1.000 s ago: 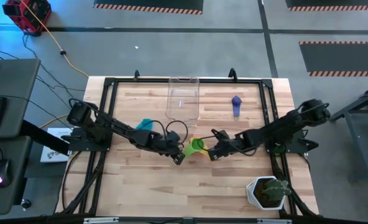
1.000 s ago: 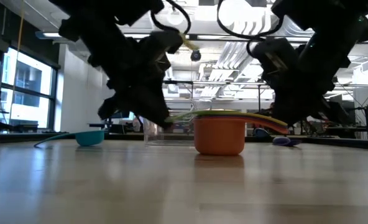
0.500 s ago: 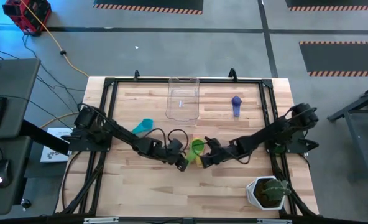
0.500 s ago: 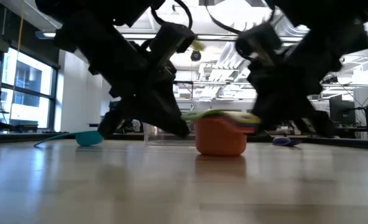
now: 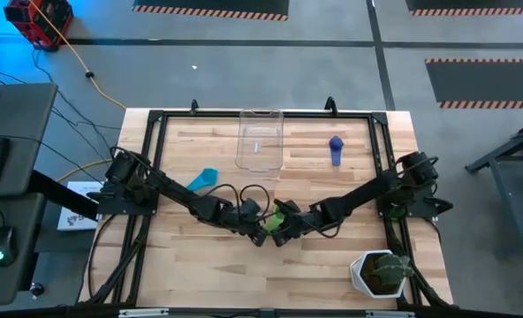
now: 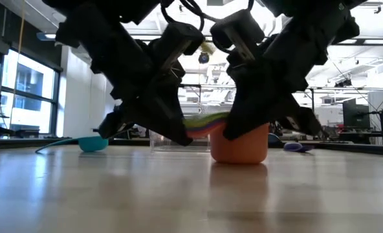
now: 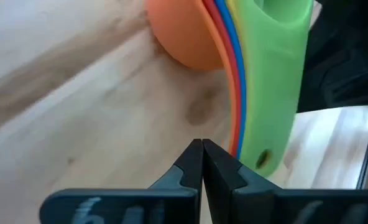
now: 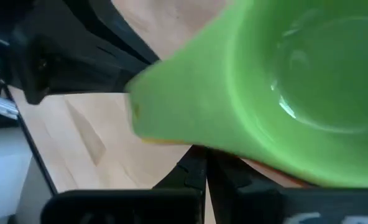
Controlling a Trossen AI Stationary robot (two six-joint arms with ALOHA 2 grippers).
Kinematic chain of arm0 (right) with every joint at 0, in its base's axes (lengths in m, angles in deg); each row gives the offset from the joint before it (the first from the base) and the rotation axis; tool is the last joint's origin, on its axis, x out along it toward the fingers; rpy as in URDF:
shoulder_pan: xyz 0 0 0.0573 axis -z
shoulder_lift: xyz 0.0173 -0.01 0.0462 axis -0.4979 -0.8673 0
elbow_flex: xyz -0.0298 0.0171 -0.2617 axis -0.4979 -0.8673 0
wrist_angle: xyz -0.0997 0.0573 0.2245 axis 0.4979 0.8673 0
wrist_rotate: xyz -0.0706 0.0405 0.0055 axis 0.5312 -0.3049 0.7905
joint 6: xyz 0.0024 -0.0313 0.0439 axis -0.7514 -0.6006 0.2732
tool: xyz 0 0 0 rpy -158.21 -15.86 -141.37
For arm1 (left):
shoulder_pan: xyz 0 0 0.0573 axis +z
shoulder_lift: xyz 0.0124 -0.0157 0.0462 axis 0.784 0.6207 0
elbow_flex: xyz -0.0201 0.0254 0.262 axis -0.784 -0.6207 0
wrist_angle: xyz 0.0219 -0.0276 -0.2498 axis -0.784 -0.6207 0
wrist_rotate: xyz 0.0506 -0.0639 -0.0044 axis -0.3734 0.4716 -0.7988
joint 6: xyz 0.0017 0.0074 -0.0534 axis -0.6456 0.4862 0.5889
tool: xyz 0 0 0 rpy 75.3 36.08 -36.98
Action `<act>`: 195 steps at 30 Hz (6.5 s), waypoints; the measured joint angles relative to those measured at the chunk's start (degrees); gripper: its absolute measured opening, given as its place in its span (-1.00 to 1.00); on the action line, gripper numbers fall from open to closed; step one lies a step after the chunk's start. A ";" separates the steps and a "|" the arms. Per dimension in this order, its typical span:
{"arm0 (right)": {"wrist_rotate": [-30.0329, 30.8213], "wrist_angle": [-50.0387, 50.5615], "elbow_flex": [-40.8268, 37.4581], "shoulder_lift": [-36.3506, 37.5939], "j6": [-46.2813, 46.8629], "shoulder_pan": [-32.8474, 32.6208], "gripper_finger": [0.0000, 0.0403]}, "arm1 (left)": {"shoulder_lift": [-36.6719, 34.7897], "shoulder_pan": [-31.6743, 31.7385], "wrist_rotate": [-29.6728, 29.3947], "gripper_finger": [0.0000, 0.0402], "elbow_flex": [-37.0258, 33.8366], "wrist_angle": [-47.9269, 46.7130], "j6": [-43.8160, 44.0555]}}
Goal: Nest measuring cups in basket
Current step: Stack the green measuring cup on top of the yellow measuring cup, then stack the light blue measuring cup on top of the green measuring cup
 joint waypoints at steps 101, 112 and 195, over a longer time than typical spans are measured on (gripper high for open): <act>10.12 -2.68 -28.96 41.72 -2.72 -0.79 -1.00 | -22.31 29.62 4.49 -0.06 -17.20 -35.20 -38.59; 10.12 -2.85 -28.96 41.72 -2.67 -0.79 -1.00 | -23.12 28.72 3.21 -0.92 -17.05 -35.16 -40.07; 25.72 -9.08 -28.87 53.05 -16.90 -0.09 -1.00 | 8.57 8.53 5.09 -0.53 37.38 -35.64 -35.55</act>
